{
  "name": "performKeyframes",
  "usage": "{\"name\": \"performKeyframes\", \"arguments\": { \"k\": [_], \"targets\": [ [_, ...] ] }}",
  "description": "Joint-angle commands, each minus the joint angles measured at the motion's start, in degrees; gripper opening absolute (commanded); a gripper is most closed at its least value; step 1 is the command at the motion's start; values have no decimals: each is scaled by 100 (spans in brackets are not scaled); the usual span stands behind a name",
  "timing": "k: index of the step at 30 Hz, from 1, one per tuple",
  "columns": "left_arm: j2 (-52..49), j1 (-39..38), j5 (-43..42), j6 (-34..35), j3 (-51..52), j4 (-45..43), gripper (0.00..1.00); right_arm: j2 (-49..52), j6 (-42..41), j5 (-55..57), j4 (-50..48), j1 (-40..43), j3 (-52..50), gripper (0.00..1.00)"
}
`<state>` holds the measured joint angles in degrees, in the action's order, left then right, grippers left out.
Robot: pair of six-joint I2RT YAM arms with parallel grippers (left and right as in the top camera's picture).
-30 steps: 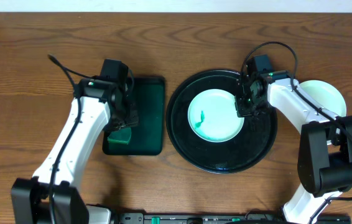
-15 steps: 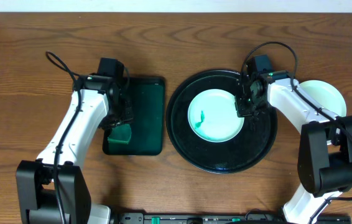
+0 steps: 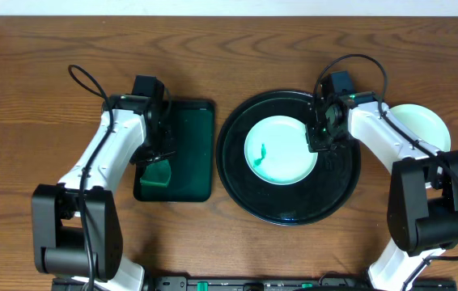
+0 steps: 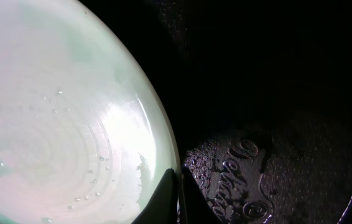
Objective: Clean dirty plates on tray and stack at the side
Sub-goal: 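Grasp the green sponge with the left gripper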
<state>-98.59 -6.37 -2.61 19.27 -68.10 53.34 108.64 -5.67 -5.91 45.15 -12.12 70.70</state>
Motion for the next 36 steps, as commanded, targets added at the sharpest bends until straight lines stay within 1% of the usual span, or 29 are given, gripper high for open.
{"name": "performKeyframes", "arguments": {
  "k": [1,6,11,21,32,36],
  "targets": [
    [-122,26,79,-168,39,-37,45,35,-70,52,-11,-33,-37,2],
    [-142,37,90,-177,39,-144,45,35,-70,52,-11,-31,-37,2],
    [-142,63,363,-188,39,-162,45,35,-70,52,-11,-31,-37,2],
    [-142,133,352,-142,96,-210,45,35,-70,52,-11,-31,-37,2],
    [-142,133,352,-168,765,-986,45,35,-70,52,-13,-31,-37,2],
    [-142,133,350,-269,831,-1064,45,35,-70,52,-13,-31,-37,2]
  ]
}}
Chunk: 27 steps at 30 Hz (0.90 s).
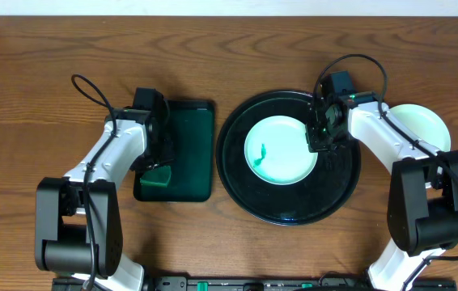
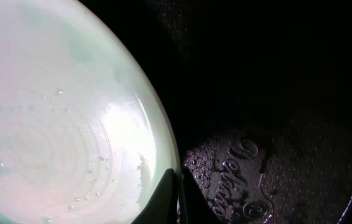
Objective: Clean dirty plates on tray and stack at the side
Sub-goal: 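Grasp the green sponge with the left gripper, then rub the sponge on the green tray with the left gripper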
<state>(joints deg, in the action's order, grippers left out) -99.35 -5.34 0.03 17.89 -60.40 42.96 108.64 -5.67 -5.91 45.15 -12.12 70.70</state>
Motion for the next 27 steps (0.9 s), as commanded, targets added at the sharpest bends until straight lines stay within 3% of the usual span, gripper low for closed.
{"name": "performKeyframes", "arguments": {
  "k": [1,24,27],
  "targets": [
    [-66,31,85,-162,61,-31,45,35,-70,52,-13,-31,-37,2],
    [-70,31,63,-181,691,-691,44,35,-70,52,-13,-31,-37,2],
    [-63,28,37,-249,702,-699,23,35,-70,52,-13,-31,-37,2]
  ]
}}
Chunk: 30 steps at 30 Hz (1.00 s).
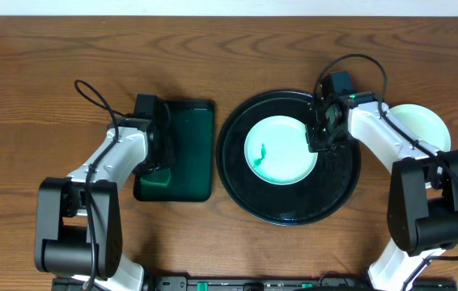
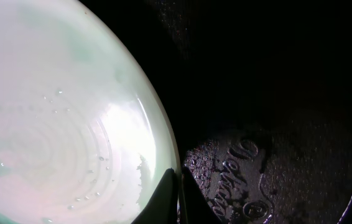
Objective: Clean dirty plates on tray and stack at the side
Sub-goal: 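Rub the sponge on the green tray with the left gripper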
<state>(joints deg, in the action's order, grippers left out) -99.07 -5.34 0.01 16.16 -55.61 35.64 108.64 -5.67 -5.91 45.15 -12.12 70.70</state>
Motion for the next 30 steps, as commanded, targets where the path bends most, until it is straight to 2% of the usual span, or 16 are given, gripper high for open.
{"name": "performKeyframes", "arguments": {
  "k": [1,3,13,17,21,30],
  "targets": [
    [-85,31,20,-98,219,35,15,35,-70,52,-13,-31,-37,2],
    [-74,31,22,-98,173,92,8,35,-70,52,-13,-35,-37,2],
    [697,24,-203,-94,-365,581,7,35,-70,52,-11,-35,-37,1],
    [1200,13,-531,-94,-400,577,7,35,-70,52,-11,-35,-37,13],
    [1633,13,-907,-92,-400,564,7,35,-70,52,-11,-35,-37,18],
    [1519,-107,-1161,-92,-398,566,7,35,-72,50,-13,-35,-37,19]
  ]
}}
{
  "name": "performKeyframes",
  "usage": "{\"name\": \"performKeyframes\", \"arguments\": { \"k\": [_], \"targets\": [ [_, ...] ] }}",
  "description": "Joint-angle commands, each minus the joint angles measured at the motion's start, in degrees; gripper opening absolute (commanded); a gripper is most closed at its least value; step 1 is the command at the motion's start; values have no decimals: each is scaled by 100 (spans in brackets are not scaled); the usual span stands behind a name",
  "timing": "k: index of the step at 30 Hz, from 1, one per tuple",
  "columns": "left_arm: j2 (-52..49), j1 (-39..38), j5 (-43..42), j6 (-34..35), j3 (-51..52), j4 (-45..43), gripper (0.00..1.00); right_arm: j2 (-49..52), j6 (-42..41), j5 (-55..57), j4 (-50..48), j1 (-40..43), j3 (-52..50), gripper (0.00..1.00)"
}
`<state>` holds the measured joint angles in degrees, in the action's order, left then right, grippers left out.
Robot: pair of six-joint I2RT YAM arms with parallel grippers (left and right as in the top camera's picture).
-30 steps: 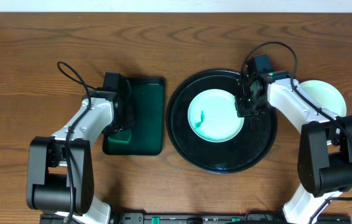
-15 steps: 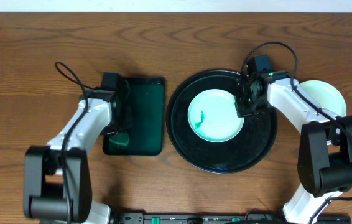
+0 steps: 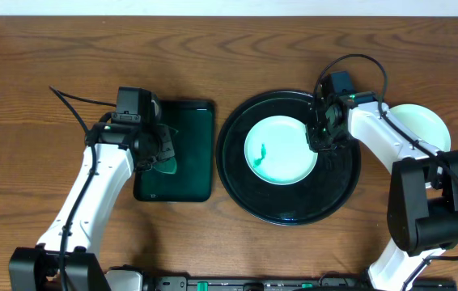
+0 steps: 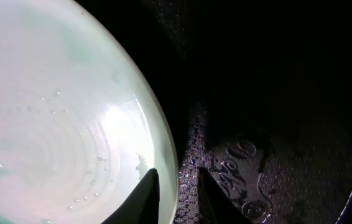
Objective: Clean dirty plates on tray and stack at the side
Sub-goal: 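Rub the sponge on the green tray with the left gripper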
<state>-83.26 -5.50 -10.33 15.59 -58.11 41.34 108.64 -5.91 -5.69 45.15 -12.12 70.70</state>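
A pale green plate (image 3: 286,158) with a green smear (image 3: 261,152) lies in the round black tray (image 3: 294,206). My right gripper (image 3: 320,144) stands at the plate's right edge. In the right wrist view its fingers (image 4: 148,194) are parted, one over the plate (image 4: 51,124) and one over the tray (image 4: 275,93), so the right gripper (image 4: 177,198) straddles the rim without pinching it. My left gripper (image 3: 158,153) is over the dark green rectangular tray (image 3: 190,174), shut on a green sponge (image 3: 165,166) that looks raised off it.
A second pale green plate (image 3: 423,121) lies on the wooden table at the far right, partly under my right arm. The left arm's cable (image 3: 71,101) loops over the table on the left. The two trays sit close together at mid-table.
My right gripper has opened and let go of the plate rim, staying in place. My left arm has changed pose, and the sponge has left the green tray's lower left corner, now sitting higher in the gripper.
Through all three earlier moments my right gripper stayed shut on the plate's right rim in the black tray, while my left gripper hovered at the sponge in the green tray. Now the rim is released and the sponge is held.
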Motion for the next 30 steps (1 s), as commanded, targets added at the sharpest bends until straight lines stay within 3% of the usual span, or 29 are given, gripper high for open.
{"name": "performKeyframes", "arguments": {
  "k": [1,23,24,25,30],
  "targets": [
    [-83,-144,-127,-35,-149,-7,7,35,-48,28,-13,-35,-37,19],
    [-1685,-385,-103,-35,-146,-629,8,35,-48,28,-13,-35,-37,20],
    [-1751,-385,-101,-35,-146,-658,11,35,-48,28,-11,-35,-37,20],
    [-1790,-385,-103,-35,-146,-678,25,35,-48,28,-11,-35,-37,20],
    [-1700,-385,-105,-35,-151,-671,31,35,-48,28,-11,-35,-37,20]
  ]
}}
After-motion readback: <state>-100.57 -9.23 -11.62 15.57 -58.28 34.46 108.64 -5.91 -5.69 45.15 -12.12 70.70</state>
